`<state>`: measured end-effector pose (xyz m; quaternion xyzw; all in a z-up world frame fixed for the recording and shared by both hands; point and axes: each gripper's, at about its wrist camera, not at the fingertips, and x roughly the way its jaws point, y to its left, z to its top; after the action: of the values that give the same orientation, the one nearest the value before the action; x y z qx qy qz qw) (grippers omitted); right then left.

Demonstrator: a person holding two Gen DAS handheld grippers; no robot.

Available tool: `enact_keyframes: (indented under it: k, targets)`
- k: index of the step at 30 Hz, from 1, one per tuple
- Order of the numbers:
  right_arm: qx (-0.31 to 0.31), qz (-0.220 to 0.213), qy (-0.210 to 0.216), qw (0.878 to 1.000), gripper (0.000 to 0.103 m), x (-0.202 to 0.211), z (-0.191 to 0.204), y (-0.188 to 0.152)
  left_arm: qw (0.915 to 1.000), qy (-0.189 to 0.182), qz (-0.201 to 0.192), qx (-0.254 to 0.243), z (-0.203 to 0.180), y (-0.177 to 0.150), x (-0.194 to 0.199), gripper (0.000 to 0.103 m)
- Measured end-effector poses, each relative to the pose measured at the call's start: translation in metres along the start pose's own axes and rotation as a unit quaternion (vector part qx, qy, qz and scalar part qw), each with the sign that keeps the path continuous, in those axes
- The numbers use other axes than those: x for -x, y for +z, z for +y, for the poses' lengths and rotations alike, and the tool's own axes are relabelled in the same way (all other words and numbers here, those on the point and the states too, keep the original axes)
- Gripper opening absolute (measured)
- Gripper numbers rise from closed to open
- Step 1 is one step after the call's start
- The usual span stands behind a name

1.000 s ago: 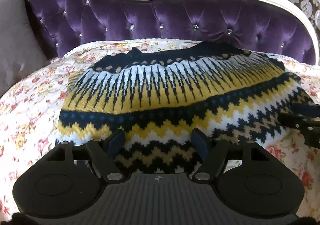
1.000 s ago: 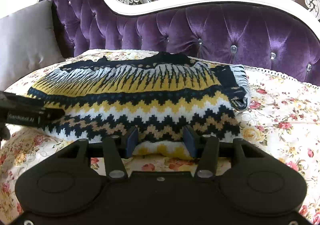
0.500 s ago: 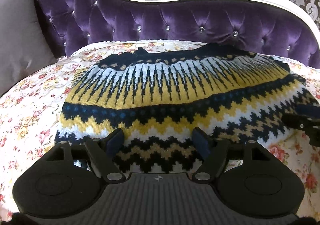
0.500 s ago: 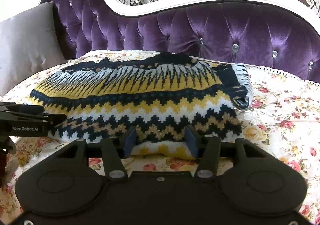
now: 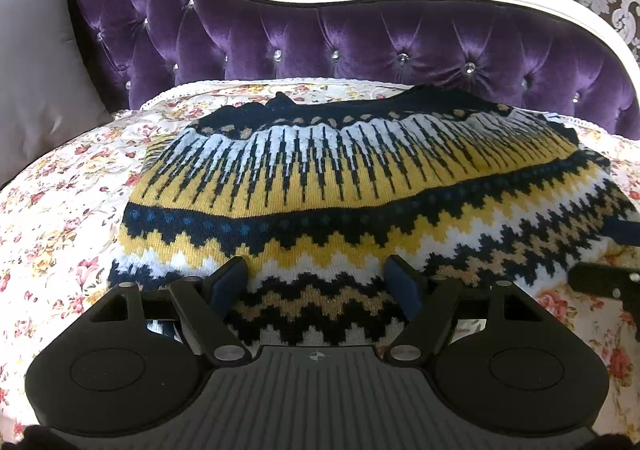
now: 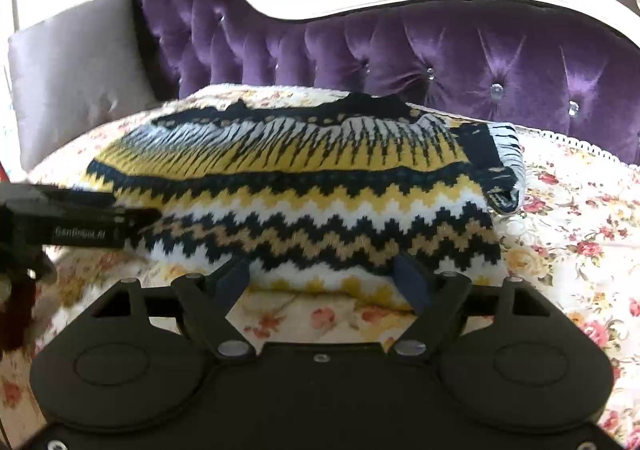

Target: Fold small clothes

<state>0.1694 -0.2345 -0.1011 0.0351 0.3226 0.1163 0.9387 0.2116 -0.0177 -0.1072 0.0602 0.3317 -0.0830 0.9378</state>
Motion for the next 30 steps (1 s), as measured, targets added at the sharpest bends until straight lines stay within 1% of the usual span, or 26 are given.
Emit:
enact_keyframes:
  k: [8,10,11,13,15,17,20,22,26,29,30]
  targets:
    - [0.018,0.015,0.006,1.0,0.083,0.011,-0.002,-0.004,0.9999,-0.009,0.014,-0.001,0.002,0.004,0.005,0.075]
    - [0.02,0.027,0.013,0.999,0.09,0.015,-0.005,-0.006,0.9998,-0.014,0.014,-0.002,0.005,0.001,0.011,0.075]
    - [0.015,0.041,0.017,0.999,0.097,0.016,-0.007,-0.007,0.9997,-0.018,0.013,-0.002,0.007,-0.001,0.015,0.075]
    - [0.007,0.043,0.022,0.999,0.098,0.024,-0.013,-0.011,0.9997,-0.025,0.008,-0.001,0.011,-0.007,0.021,0.075]
    - [-0.022,0.039,0.028,0.999,0.098,0.035,-0.025,-0.013,0.9996,-0.028,0.0,-0.005,0.012,-0.013,0.027,0.075]
    - [-0.068,0.025,0.033,0.997,0.098,0.046,-0.043,-0.013,0.9995,-0.029,-0.002,-0.011,0.011,-0.015,0.032,0.074]
    - [-0.139,-0.011,0.037,0.99,0.098,0.061,-0.075,-0.007,0.9993,-0.036,0.001,-0.01,0.012,-0.012,0.036,0.073]
    - [-0.176,-0.027,0.041,0.983,0.099,0.062,-0.094,-0.001,0.9992,-0.04,-0.002,-0.005,0.013,-0.005,0.038,0.072]
    - [-0.216,-0.038,0.054,0.974,0.1,0.046,-0.12,0.012,0.9983,-0.051,-0.018,0.022,0.019,0.016,0.038,0.072]
    - [-0.241,-0.034,0.067,0.968,0.1,0.026,-0.133,0.017,0.997,-0.067,-0.011,0.037,0.023,0.036,0.028,0.072]
    - [-0.257,-0.032,0.076,0.963,0.1,0.017,-0.139,0.017,0.9965,-0.072,-0.008,0.041,0.024,0.043,0.023,0.072]
